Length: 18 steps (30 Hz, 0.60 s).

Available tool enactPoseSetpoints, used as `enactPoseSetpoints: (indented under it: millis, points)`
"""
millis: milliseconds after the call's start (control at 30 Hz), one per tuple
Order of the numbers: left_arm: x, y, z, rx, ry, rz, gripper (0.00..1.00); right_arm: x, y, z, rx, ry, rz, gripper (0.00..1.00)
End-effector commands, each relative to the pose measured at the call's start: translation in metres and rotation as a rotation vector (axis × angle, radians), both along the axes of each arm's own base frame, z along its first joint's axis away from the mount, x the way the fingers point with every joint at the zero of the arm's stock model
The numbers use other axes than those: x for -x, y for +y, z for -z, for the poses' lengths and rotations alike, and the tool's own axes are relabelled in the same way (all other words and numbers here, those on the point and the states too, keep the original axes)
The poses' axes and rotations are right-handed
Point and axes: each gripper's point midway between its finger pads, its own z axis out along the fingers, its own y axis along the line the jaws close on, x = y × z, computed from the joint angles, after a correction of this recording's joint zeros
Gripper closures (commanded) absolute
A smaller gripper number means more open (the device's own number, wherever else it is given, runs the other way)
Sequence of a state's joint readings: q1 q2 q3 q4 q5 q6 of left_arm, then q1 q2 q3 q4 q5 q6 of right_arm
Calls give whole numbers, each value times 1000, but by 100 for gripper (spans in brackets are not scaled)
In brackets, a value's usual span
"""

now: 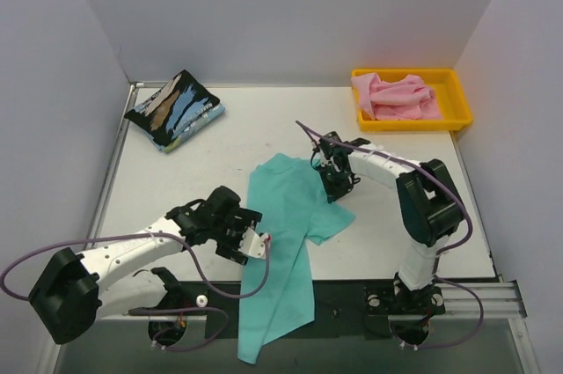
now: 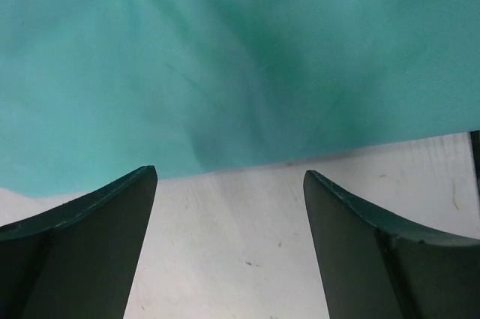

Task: Fold and stack the t-shirts
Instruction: Flatten out the tshirt

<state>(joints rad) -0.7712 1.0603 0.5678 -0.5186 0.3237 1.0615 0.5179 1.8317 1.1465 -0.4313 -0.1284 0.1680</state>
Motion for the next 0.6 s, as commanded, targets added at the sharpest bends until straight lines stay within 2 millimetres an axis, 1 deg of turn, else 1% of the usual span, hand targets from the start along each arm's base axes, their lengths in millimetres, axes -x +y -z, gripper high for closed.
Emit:
enactPoseSetpoints:
  millis: [0, 33, 67, 100, 133, 167, 200, 233, 267, 300, 333, 367, 400, 433, 467, 500, 533, 567]
  points:
    - [-17, -40, -5, 77, -138, 217, 10, 2, -12, -48, -133, -27, 124, 100]
    - [-14, -45, 2, 76, -118, 269, 10, 0, -14, -56, -163, -34, 151, 100]
    - [-15, -50, 0, 83, -127, 298, 10, -4, -18, -71, -228, -54, 199, 100]
    - [-12, -54, 7, 82, -110, 340, 11, -6, -20, -79, -256, -65, 217, 100]
    - [-15, -58, 5, 88, -128, 363, 20, -10, -23, -96, -307, -98, 240, 100]
    - [-15, -61, 11, 81, -125, 387, 40, -11, -24, -104, -329, -112, 241, 100]
    - [-17, -64, 12, 84, -135, 401, 49, -13, -24, -120, -365, -148, 240, 100]
    - [-20, -64, 17, 65, -140, 426, 69, -13, -24, -128, -382, -166, 238, 100]
    - [-25, -66, 17, 59, -155, 430, 77, -14, -23, -143, -410, -197, 230, 100]
    - [-34, -64, 23, 21, -180, 418, 94, -14, -21, -151, -424, -211, 228, 100]
    - [-45, -70, 22, 23, -223, 404, 100, -15, -19, -164, -454, -236, 221, 100]
    - [-58, -67, 31, -18, -249, 371, 100, -15, -18, -170, -469, -247, 228, 100]
    - [-81, -73, 21, 7, -309, 326, 100, -17, -16, -181, -492, -267, 227, 100]
    - [-108, -74, 15, 5, -342, 268, 100, -17, -15, -185, -506, -271, 238, 100]
    - [-121, -75, 12, 12, -343, 222, 100, -20, -14, -195, -524, -292, 237, 100]
    - [-154, -75, 1, 19, -381, 150, 100, -20, -14, -200, -533, -297, 252, 100]
    - [-170, -76, -6, 27, -393, 103, 100, -24, -15, -210, -547, -322, 258, 100]
    - [-202, -73, -22, 45, -453, 35, 100, -26, -16, -215, -554, -330, 279, 100]
